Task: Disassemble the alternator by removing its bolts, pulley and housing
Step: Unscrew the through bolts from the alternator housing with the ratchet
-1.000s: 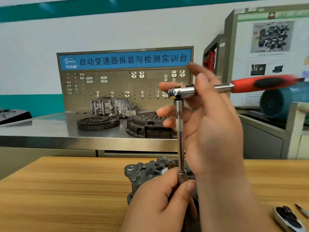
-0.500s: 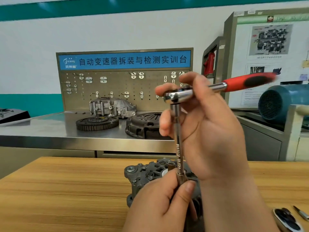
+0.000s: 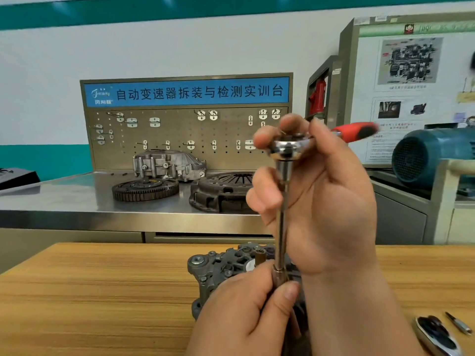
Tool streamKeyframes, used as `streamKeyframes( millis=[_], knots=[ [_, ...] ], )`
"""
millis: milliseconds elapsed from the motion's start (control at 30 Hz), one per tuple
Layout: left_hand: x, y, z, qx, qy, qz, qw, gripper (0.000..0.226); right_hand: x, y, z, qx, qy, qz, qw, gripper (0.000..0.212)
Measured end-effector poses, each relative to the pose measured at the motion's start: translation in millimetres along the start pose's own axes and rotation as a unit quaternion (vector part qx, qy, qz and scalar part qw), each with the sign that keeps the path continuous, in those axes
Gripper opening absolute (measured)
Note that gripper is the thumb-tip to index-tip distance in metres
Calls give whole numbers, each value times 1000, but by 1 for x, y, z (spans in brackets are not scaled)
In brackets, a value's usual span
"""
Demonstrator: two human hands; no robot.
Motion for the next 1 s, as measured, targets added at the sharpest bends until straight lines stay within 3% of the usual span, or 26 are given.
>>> streamKeyframes(
  millis=[67, 133, 167, 200, 233, 333, 400, 467, 500, 567, 600, 667, 700, 733, 800, 867, 933, 1000],
  knots=[
    [-1, 1, -2, 6, -11, -3, 1000, 49, 2, 1, -13, 219, -102, 24, 970, 18],
    [0, 2, -5, 16, -21, -3, 1000, 39, 9, 10, -31, 449, -240, 50, 859, 11],
    [0, 3, -5, 20, -23, -1, 1000, 36, 13, 16, -33, 509, -287, 48, 810, 10],
    [0, 3, -5, 22, -18, 2, 1000, 38, 16, 18, -34, 517, -306, 53, 798, 10],
    [1, 2, -4, 26, -9, 10, 1000, 43, 15, 14, -33, 476, -293, 75, 826, 12],
    [2, 1, -3, 37, 10, 22, 999, 45, 4, -1, -15, 204, -127, 91, 966, 15],
    [2, 1, 0, 29, 27, 18, 999, 41, 0, -1, 1, 49, -11, 40, 998, 20],
    [1, 0, 1, 23, 27, 16, 999, 39, -1, 3, 5, -32, 35, 1, 999, 23],
    [0, 0, 1, 23, 22, 13, 999, 39, -1, 2, 4, -21, 26, 1, 999, 23],
    [-1, 2, -1, 30, 7, 3, 1000, 41, 0, -1, -5, 122, -46, 27, 991, 20],
    [-1, 2, -3, 39, 0, 3, 999, 43, 2, -3, -12, 234, -104, 52, 965, 16],
    [-1, 2, -6, 52, -14, 7, 999, 48, 9, 3, -26, 451, -227, 84, 859, 7],
    [-1, 3, -7, 51, -15, 7, 999, 50, 13, 7, -28, 507, -261, 83, 817, 6],
    [0, 3, -7, 49, -12, 8, 999, 51, 14, 7, -27, 511, -267, 88, 812, 6],
    [1, 3, -5, 53, -3, 10, 999, 50, 8, -3, -23, 394, -195, 115, 891, 12],
    [1, 2, -4, 53, 9, 11, 998, 48, 2, -10, -6, 184, -64, 104, 975, 22],
    [1, 1, -3, 34, 15, 13, 999, 49, 1, -8, 9, 7, 56, 65, 996, 27],
    [1, 0, -3, 23, 14, 15, 1000, 49, 1, -3, 11, -64, 79, 32, 994, 25]
  ],
)
Point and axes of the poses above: each hand's wrist, its own x-axis away from the middle knuckle, its own y-axis out of the palm, z = x × y, the point moved 8 cm from there along -x, towards the middle knuckle, and after that the axes turned 4 degrees about -y, right-handed, at the moved point
